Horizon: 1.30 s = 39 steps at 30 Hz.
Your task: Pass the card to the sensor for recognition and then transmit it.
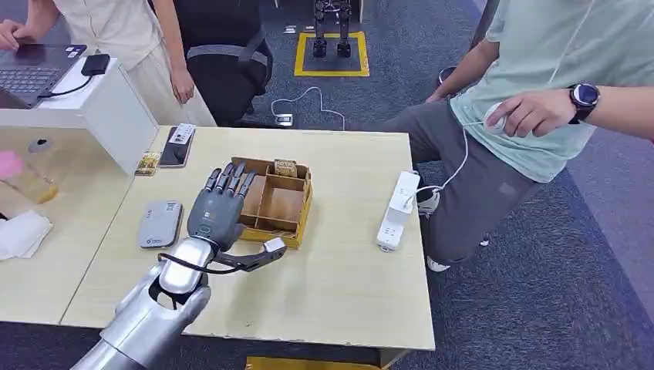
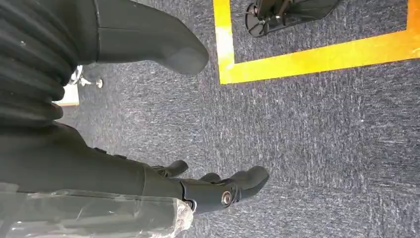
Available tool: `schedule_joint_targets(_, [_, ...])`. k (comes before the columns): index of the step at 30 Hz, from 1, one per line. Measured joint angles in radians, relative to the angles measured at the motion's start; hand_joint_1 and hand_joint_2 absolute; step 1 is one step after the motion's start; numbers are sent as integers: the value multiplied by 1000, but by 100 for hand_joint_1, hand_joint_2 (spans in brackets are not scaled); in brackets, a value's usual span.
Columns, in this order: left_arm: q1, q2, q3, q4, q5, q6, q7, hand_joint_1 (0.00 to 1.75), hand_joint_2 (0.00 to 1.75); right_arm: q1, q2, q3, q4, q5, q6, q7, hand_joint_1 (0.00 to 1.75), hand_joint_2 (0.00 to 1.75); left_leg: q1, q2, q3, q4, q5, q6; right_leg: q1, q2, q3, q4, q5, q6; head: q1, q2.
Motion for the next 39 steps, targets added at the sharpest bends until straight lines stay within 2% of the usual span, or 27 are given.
schedule_joint_targets(6, [-20,31,-46,53,0,11,-26,0,175,0,0,0,-1,0,0,-2,0,175,0,0,0,0,0,0,0,0,0,0,0,0,0,0])
schedule_joint_targets(17, [-29,35,-55,85,0,21,-64,0,175,-1,0,0,-1,0,0,-2,0,175,0,0,0,0,0,0,0,0,0,0,0,0,0,0])
schedule_joint_targets(39, [-49,38,-56,120,0,13,-53,0,175,-1,0,0,-3,3,0,-4,0,175,0,0,0,0,0,0,0,0,0,0,0,0,0,0])
